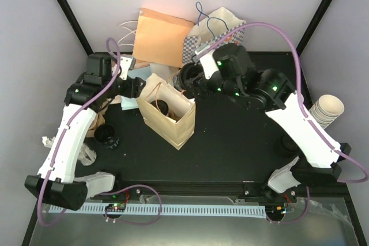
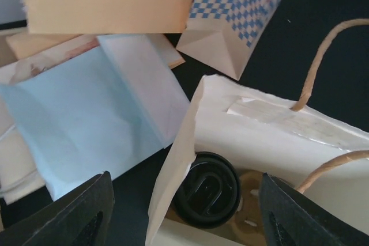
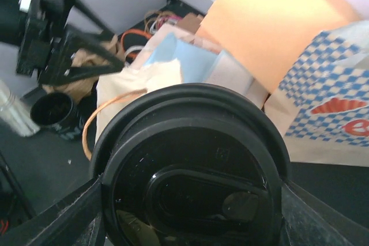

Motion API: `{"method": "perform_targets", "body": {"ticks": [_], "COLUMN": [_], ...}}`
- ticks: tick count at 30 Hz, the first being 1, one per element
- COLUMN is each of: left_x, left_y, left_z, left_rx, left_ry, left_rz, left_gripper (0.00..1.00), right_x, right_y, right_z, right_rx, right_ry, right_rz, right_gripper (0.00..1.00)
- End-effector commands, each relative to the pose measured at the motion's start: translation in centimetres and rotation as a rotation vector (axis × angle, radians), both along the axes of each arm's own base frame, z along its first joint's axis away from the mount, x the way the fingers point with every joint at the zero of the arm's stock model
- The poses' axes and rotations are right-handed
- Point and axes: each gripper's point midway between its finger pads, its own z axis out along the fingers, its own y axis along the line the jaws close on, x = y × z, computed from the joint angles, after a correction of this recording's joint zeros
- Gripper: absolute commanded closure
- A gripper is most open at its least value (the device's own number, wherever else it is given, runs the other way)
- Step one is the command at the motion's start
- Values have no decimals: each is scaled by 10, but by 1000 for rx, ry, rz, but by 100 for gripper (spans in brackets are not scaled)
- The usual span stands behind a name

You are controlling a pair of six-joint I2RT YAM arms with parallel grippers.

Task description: Pack the takeout coffee

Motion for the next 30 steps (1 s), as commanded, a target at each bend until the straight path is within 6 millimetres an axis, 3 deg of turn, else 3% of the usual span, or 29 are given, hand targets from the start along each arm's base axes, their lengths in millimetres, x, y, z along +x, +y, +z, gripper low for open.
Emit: {"method": "perform_targets", "body": {"ticks": [1, 8, 11, 16, 23, 28, 30], "left_x": [9, 27, 33, 34, 39, 39, 39], "left_y": [-21, -30, -33, -41, -40, -50, -52], "left_z": [22, -9, -25, -36, -42, -45, -46], "left_rx": [74, 150, 218, 234, 252, 250, 252], "left_ry": [-114, 17, 56, 82, 91, 90, 92], "left_rz": [-209, -279, -291, -320, -320, -353, -360], "left_gripper": [28, 27, 29, 35, 62, 91, 97], "right_x": [-16, -24, -21, -20, -20, -21, -20], "right_y": [19, 43, 51, 60, 64, 65, 67], "right_z": [-32, -58, -69, -87, -112, -126, -132], "right_rx": [-109, -181, -208, -248, -323, -357, -366], "right_ry": [63, 119, 140, 179, 230, 261, 272], "right_rz": [72, 115, 114, 128, 138, 136, 138], "right_gripper": [30, 30, 31, 31, 32, 32, 32]}}
